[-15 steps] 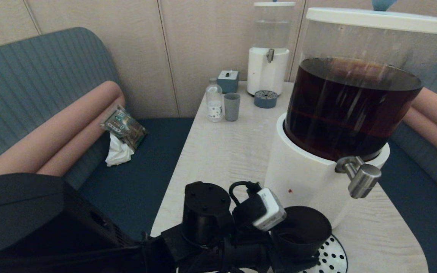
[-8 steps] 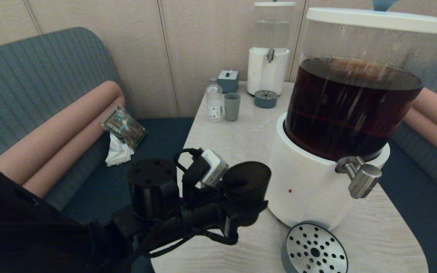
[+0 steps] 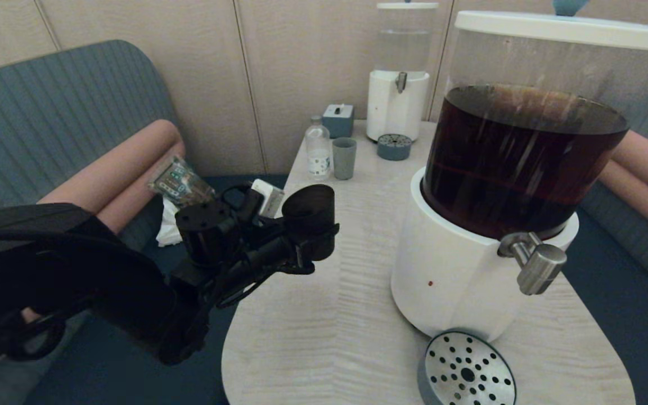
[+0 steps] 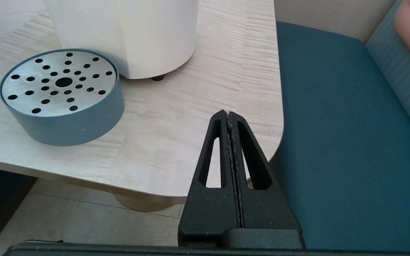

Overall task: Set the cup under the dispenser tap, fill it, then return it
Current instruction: Place the cup next to the water dispenser

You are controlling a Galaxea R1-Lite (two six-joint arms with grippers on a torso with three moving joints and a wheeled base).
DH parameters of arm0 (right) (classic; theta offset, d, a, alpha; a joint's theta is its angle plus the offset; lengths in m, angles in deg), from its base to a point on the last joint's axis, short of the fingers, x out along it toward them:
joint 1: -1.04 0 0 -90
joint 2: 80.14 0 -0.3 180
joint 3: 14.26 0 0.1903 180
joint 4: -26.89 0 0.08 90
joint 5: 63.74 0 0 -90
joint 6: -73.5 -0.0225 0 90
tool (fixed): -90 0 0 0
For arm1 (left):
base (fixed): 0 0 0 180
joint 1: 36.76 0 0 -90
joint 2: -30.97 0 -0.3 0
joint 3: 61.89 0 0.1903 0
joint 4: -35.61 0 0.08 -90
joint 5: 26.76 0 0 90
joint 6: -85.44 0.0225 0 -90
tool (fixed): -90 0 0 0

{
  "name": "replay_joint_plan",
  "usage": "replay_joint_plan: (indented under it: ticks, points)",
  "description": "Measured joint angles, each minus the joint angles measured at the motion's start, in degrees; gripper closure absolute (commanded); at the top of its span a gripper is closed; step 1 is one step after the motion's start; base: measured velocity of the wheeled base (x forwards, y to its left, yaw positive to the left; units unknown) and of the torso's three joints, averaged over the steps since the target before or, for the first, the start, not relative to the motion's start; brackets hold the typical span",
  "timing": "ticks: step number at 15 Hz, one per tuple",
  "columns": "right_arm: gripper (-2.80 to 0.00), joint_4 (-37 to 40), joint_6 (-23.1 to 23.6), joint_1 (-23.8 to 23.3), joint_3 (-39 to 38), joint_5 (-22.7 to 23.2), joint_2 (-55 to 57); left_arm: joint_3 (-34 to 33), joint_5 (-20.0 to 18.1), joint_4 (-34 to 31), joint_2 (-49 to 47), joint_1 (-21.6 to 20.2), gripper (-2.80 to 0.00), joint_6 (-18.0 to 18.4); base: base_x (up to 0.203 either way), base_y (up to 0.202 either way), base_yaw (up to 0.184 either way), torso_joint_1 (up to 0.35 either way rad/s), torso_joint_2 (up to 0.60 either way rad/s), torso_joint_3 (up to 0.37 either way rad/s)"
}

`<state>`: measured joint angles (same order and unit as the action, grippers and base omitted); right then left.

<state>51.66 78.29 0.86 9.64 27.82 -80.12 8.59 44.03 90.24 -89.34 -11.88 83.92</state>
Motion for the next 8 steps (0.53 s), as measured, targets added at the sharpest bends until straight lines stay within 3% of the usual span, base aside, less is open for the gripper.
replay_joint_plan:
  ticks: [4, 8]
  points:
    - [0.0, 0.0, 0.0, 0.0, 0.0, 0.0, 0.0, 7.3, 0.4, 0.1, -8.4, -3.0, 0.0, -1.4, 0.0, 0.0, 0.0, 0.0, 0.0, 0.0]
    - [0.0, 0.0, 0.0, 0.0, 0.0, 0.0, 0.0, 9.3, 0.4, -0.2, -13.7, -3.6, 0.0, -1.7, 0.0, 0.0, 0.0, 0.0, 0.0, 0.0]
